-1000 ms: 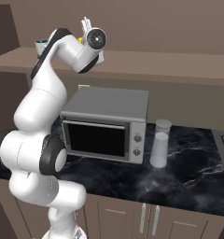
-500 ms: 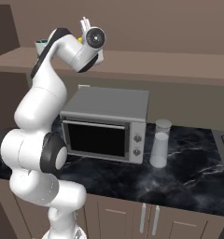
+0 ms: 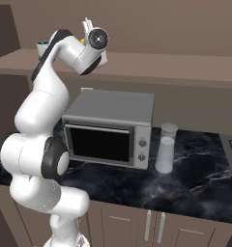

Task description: There is a tray on the dining counter. Grab the cup, mug, and pitcher and place them on the tray. The pitcher may be placed next to the tray if it cannot fit the tray.

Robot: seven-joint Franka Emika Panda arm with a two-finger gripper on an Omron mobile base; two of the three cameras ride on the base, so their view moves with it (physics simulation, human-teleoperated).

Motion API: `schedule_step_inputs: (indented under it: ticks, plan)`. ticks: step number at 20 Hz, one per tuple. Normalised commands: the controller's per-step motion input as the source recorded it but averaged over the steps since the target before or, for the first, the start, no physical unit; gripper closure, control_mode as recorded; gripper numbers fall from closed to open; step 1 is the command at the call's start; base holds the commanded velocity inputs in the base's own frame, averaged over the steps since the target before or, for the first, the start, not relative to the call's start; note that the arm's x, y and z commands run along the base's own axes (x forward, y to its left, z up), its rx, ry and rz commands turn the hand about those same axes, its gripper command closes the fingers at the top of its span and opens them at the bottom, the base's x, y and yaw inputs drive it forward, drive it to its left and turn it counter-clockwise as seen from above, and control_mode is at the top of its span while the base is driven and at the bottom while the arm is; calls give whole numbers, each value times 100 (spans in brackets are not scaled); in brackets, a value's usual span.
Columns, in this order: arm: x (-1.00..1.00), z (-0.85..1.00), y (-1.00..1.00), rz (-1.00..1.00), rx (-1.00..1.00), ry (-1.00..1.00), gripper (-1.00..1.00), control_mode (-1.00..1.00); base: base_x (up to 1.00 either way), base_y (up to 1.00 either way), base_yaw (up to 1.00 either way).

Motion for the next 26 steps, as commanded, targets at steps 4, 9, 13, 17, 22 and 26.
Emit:
schedule_step_inputs:
  ticks: [4, 9, 13, 17, 22, 26]
  plan:
    - [0, -2, 0, 0, -1, 0, -100, -100, 0, 0, 0]
    - [0, -4, 0, 0, 0, 1, -100, -100, 0, 0, 0]
    - [0, -4, 0, 0, 0, 2, -100, -100, 0, 0, 0]
    - [0, -4, 0, 0, 0, 1, -100, -100, 0, 0, 0]
    - [0, -5, 0, 0, 0, 2, -100, -100, 0, 0, 0]
    - [0, 0, 0, 0, 0, 0, -100, -100, 0, 0, 0]
